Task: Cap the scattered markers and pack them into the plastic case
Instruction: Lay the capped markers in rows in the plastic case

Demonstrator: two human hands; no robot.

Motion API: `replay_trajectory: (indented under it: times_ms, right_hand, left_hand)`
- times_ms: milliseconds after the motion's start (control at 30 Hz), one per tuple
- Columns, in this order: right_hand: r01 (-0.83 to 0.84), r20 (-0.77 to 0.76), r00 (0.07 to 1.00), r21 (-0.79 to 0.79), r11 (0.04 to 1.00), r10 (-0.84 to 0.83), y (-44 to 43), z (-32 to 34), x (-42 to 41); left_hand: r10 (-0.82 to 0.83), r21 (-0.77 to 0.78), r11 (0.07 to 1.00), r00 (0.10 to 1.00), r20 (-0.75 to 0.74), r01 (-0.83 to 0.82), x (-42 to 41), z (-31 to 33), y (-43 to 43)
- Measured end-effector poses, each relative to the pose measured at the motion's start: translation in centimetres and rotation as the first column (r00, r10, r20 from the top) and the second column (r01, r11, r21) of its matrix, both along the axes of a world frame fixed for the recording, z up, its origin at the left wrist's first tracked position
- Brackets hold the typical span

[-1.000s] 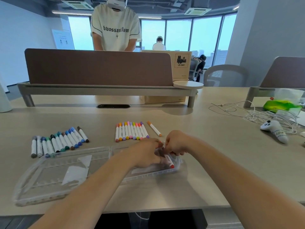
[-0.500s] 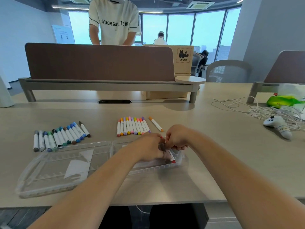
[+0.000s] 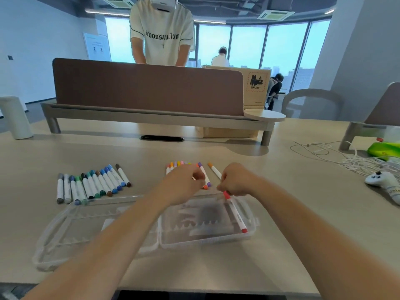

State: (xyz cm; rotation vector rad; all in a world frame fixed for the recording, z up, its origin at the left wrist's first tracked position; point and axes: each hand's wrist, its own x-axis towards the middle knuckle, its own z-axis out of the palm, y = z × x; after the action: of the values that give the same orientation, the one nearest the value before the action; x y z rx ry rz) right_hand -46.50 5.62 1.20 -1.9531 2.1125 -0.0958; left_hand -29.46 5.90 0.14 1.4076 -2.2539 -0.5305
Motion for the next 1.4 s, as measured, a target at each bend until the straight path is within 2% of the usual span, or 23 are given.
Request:
replay_trajectory:
  times_ms: [100, 233, 433, 733, 900, 1100, 1233, 1400]
  right_hand:
    - [-0.035, 0.013, 0.999, -0.048, 0.998, 0.035, -2.0, 0.4, 2.0]
    - [-0.03, -0.023, 0.999, -0.043, 0.999, 0.029, -4.4, 0.0, 3.8]
    - [0.043, -0.113, 0.993, 0.001, 0.999, -0.042, -6.7, -0.6, 4.4]
    - [0.108, -0.1, 0.988, -0.087, 0.99, -0.117, -8.8, -1.5, 4.5]
    - [0.112, -0.108, 0.987, -0.058, 0.992, -0.117, -9.6, -1.6, 5.1]
    - [0.114, -0.111, 0.988, 0.03, 0.993, -0.11, -9.5, -1.3, 5.6]
    - [0.11, -0.088, 0.99, 0.022, 0.994, -0.108, -8.7, -1.0, 5.4]
    - [0.111, -0.003, 0.994, 0.056, 0.992, -0.111, -5.3, 1.0, 3.5]
  left_hand:
    - [0.065, 0.001, 0.998, 0.997, -0.047, -0.065, 2.3, 0.9, -1.5]
    - [0.069, 0.033, 0.997, 0.993, -0.095, -0.066, 3.4, 1.3, -3.0]
    - [0.049, 0.095, 0.995, 0.995, -0.084, -0.041, 2.6, 0.8, -5.0]
    - [0.076, 0.145, 0.987, 0.996, -0.039, -0.069, 1.4, 0.4, -6.5]
    - [0.109, 0.188, 0.978, 0.99, -0.091, -0.09, 1.4, 0.3, -6.8]
    - [0.121, 0.147, 0.983, 0.991, -0.056, -0.112, 1.8, 0.4, -6.9]
    - [0.128, 0.157, 0.981, 0.989, -0.079, -0.115, 1.6, 0.6, -6.1]
    - [0.079, 0.12, 0.99, 0.997, 0.004, -0.078, 0.6, -0.4, -4.2]
